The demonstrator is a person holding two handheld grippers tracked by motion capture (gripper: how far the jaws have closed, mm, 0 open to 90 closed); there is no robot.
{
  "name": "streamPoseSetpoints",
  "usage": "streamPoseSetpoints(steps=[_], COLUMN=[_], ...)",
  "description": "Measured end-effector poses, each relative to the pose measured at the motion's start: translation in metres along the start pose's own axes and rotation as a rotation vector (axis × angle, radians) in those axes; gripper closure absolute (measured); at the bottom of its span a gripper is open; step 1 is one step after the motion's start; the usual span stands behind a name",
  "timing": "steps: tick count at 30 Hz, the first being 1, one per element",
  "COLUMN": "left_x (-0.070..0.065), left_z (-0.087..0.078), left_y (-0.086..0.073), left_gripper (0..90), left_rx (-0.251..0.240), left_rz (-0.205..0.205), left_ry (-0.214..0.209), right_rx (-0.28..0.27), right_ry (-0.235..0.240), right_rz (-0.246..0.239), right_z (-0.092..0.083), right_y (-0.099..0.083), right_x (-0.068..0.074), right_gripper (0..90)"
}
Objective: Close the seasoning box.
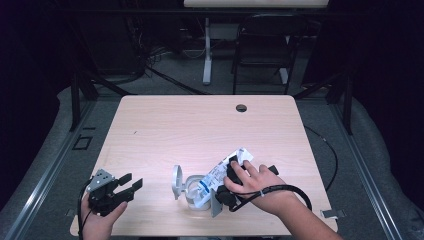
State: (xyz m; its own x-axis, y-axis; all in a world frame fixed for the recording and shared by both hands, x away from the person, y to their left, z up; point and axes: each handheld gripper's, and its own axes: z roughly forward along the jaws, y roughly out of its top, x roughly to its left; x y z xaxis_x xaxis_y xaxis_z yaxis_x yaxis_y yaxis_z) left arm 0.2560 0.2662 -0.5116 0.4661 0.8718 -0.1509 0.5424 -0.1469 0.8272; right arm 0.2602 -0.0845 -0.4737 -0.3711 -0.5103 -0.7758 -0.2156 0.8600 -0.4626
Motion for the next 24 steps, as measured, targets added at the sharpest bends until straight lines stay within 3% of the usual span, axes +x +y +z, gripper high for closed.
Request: streamPoseSetpoints(steps=[24], left_x=[-0.0002], left_z=[-0.0002], left_y=[0.0002], left_gripper=[50.6], left_rx=[0.0], left_rz=[-0.001], left_ry=[0.0], right_rx=[-0.017], right_ry=[-0.007], right_rz=[0.003], right_z=[-0.0006], right_y=[-0.0001], right_x=[-0.0005], right_gripper=[66.3])
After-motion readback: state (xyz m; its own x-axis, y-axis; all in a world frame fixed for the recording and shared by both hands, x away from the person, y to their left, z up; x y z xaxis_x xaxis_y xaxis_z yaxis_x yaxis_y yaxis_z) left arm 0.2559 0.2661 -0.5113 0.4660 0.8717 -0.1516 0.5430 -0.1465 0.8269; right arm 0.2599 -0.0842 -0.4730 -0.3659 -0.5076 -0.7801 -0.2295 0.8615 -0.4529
